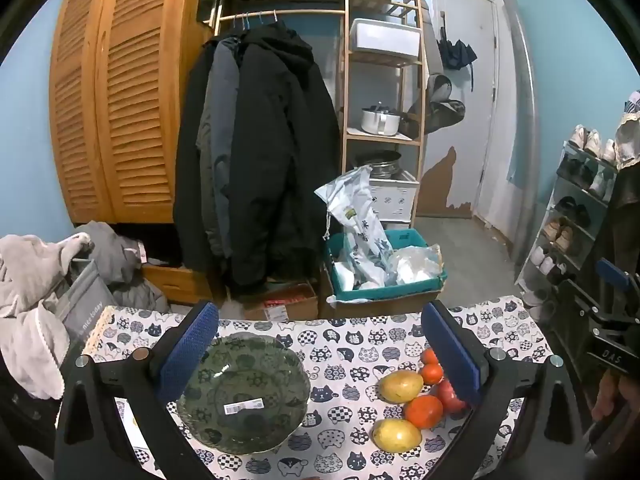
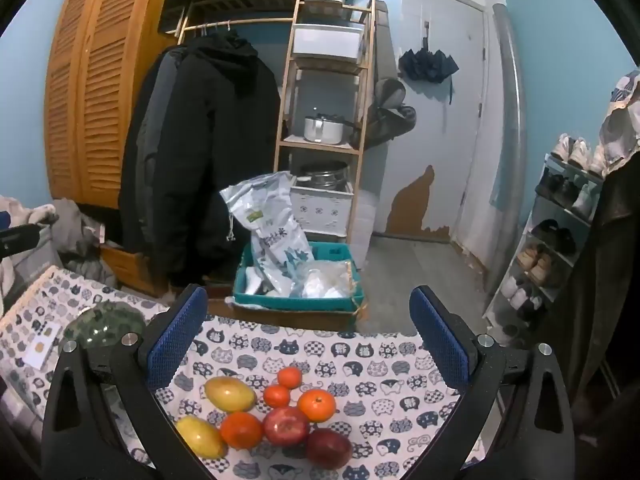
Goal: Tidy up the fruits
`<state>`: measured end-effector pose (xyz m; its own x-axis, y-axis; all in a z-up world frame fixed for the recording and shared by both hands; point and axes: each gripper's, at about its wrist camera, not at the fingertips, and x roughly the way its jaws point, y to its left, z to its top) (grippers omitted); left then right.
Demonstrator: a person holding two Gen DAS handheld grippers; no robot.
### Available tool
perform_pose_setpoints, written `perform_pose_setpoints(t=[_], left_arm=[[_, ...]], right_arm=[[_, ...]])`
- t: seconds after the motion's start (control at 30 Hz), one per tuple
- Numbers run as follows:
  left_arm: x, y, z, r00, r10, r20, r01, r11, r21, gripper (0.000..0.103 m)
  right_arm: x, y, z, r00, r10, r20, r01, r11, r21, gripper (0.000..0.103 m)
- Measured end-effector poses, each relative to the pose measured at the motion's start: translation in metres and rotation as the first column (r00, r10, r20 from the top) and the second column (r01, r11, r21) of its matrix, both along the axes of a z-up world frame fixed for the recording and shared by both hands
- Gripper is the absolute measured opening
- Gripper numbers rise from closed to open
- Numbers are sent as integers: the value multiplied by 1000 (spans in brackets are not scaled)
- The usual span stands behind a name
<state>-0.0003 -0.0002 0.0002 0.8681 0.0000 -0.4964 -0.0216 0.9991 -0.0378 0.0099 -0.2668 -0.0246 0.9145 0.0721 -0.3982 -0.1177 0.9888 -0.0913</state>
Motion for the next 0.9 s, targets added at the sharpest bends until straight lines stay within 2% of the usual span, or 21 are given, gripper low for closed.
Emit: perform_pose_setpoints(t=[0.47,0.9], left_arm=[[2,12,1,1000,3,-10,-3,1000,-10,102],[1,3,-1,1000,-6,-9,6,1000,-6,102]], right_arm=[[1,0,4,1000,8,5,-8,1000,-5,99],[-1,-2,2,1000,16,-7,-16,1000,11,99]])
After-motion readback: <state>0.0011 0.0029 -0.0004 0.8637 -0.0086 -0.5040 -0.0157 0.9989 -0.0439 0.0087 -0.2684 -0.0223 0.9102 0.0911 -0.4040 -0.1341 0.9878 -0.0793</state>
